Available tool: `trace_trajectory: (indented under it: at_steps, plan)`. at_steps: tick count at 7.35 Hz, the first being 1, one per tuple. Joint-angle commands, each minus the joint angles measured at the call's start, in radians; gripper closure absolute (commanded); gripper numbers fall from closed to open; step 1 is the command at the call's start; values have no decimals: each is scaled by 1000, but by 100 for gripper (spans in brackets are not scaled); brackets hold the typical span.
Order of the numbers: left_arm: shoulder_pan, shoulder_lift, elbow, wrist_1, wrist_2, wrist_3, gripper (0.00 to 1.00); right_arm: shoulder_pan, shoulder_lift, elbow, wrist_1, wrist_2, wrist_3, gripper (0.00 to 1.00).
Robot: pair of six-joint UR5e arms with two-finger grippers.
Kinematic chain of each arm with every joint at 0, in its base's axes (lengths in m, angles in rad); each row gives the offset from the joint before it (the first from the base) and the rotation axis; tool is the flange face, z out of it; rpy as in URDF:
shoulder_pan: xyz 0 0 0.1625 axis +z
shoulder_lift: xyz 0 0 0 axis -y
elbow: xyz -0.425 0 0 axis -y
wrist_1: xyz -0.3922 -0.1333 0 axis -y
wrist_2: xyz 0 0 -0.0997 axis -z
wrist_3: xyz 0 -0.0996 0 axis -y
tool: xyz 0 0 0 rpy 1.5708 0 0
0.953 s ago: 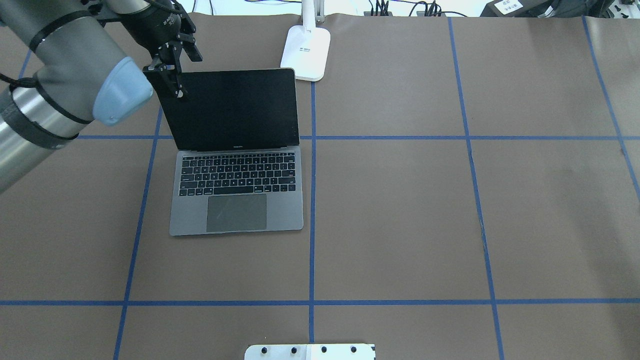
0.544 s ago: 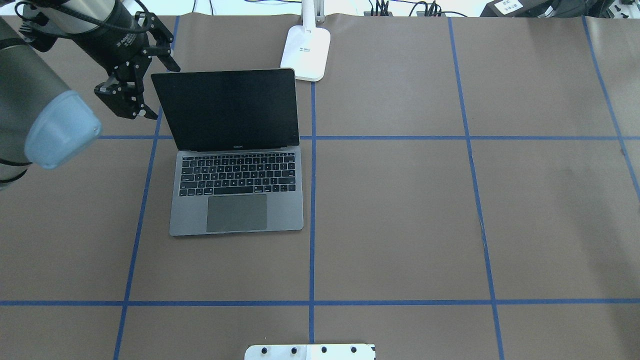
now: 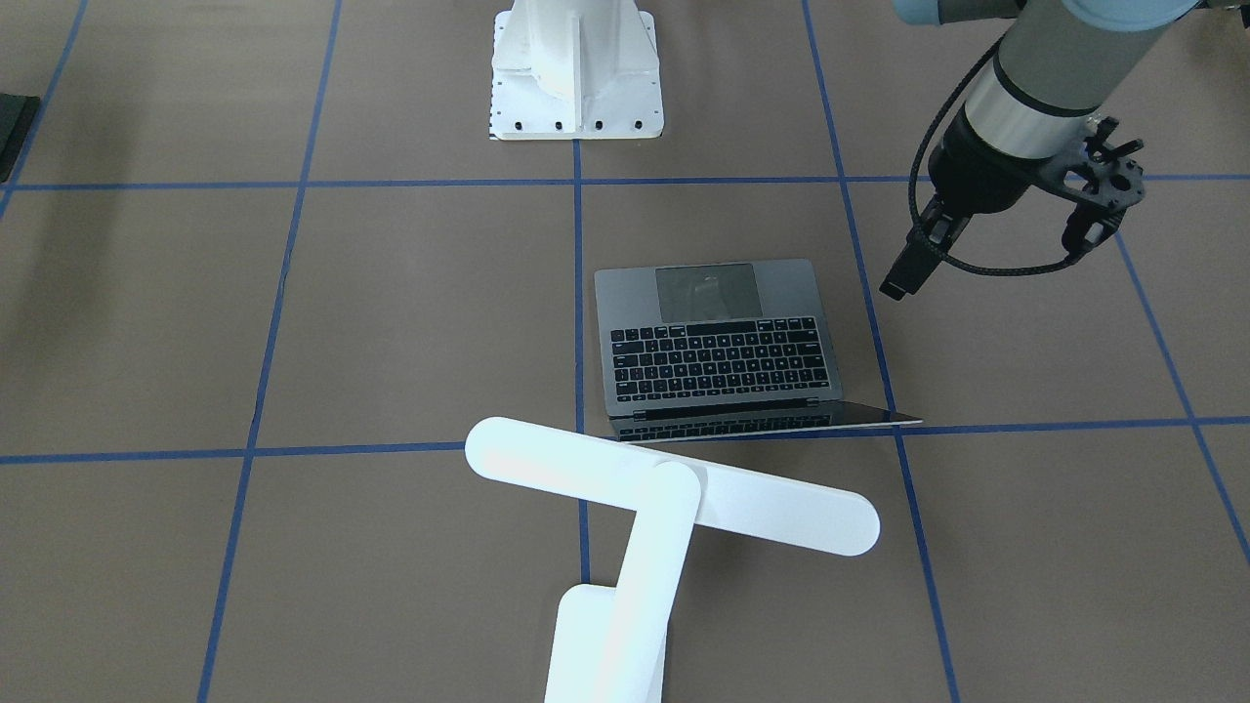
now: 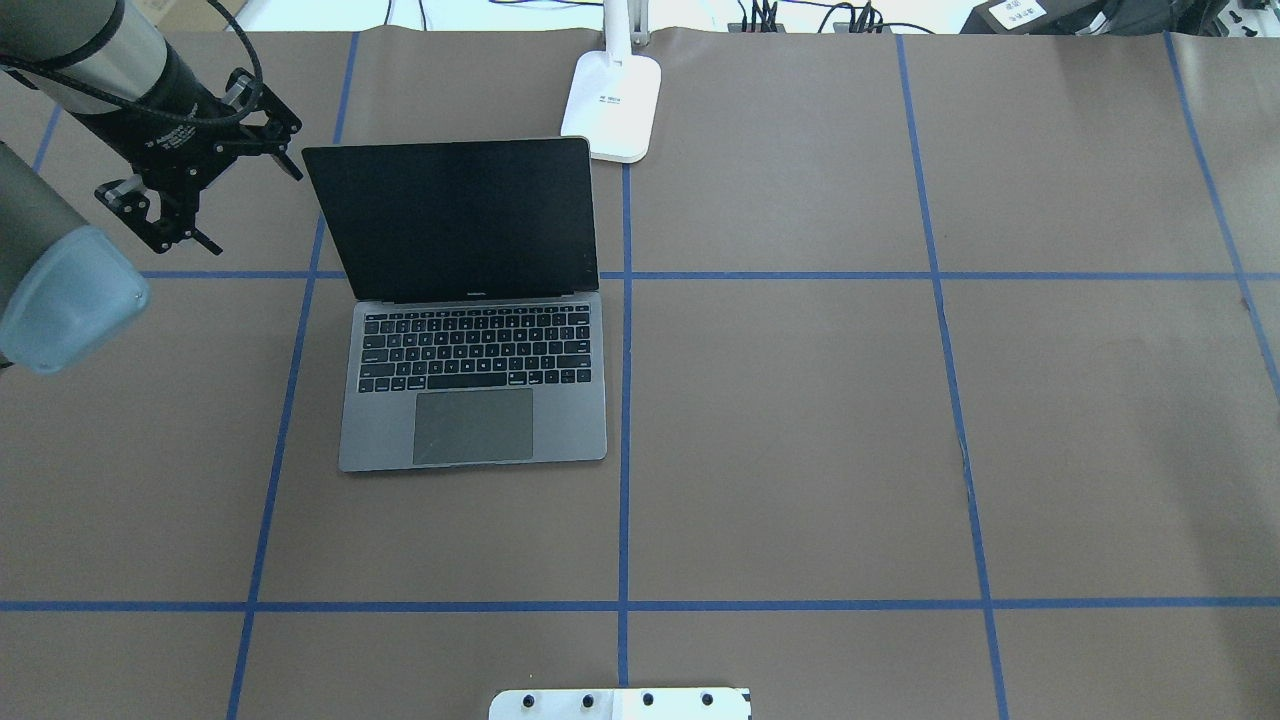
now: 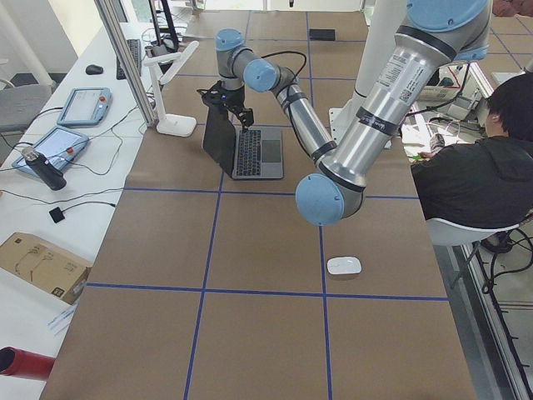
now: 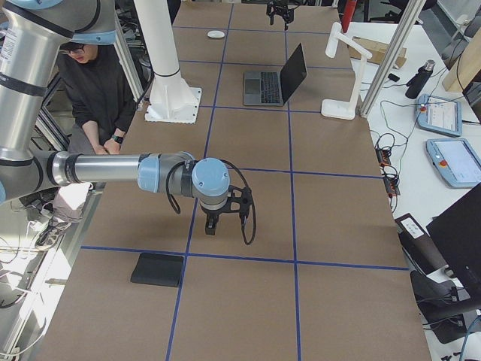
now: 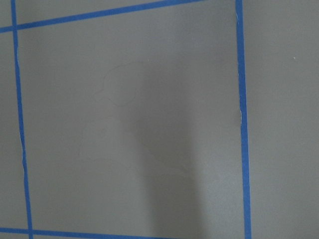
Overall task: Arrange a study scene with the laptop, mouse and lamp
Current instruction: 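Open the left gripper and withdraw it from the laptop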
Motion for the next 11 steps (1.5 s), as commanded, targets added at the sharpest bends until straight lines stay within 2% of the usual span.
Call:
trace_trajectory:
  at_steps: [1,3,5,6,9,11]
  plan:
    - [-5,23,-1,-8,35,105,0,-2,-27,-124,0,0,-252,1]
    - [-6,66,-41,-8,36,259,0,-2,-38,-238,-9,11,-531,1]
    - [-8,148,-90,-8,29,489,0,-4,-38,-339,-11,22,-690,1]
    - [-8,176,-107,-8,29,545,0,-8,-38,-368,-12,22,-736,1]
    - [-8,181,-118,-8,29,547,0,-89,26,-411,-9,19,-861,1]
    - [-8,181,-118,-7,32,547,0,-131,113,-520,-6,23,-915,1]
